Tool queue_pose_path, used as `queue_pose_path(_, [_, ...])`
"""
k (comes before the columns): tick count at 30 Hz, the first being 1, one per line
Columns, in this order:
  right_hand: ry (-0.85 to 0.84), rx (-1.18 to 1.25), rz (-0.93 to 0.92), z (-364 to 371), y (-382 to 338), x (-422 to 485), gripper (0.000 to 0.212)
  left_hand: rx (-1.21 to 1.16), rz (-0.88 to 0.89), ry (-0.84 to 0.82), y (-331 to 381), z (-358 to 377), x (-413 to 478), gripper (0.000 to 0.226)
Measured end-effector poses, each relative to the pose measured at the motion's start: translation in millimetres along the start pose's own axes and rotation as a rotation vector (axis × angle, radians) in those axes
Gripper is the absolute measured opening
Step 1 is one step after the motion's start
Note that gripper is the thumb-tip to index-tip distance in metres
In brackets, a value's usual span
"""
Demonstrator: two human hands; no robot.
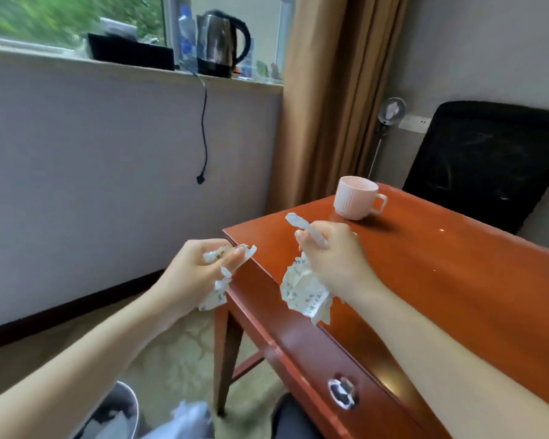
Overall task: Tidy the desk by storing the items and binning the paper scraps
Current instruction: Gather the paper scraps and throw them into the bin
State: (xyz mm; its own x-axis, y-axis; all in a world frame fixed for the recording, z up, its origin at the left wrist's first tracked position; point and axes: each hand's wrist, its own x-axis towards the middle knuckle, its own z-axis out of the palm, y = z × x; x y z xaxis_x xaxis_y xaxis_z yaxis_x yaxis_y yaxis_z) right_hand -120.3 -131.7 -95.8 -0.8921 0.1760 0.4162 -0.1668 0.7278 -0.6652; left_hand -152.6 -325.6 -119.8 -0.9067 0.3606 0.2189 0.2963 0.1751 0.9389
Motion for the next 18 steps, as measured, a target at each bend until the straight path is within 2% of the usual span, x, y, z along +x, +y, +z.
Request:
queue_pose_path(2, [-0.096, 0.029, -0.035, 42, -13, 5, 0.038, 0.026, -0.074, 0.084, -29, -35, -13, 0.046])
queue_pose_path(10, [-0.442, 0.062, -0.051, 197, -51, -5, 0.043, -0.172, -0.406, 0.368, -137, -126, -62, 0.047])
queue_pose_path(18, [-0.693, 0.058, 0.162, 316, -28, -13, 0.047, -0.34, -0.655, 0.603, -252, -163, -71, 0.047])
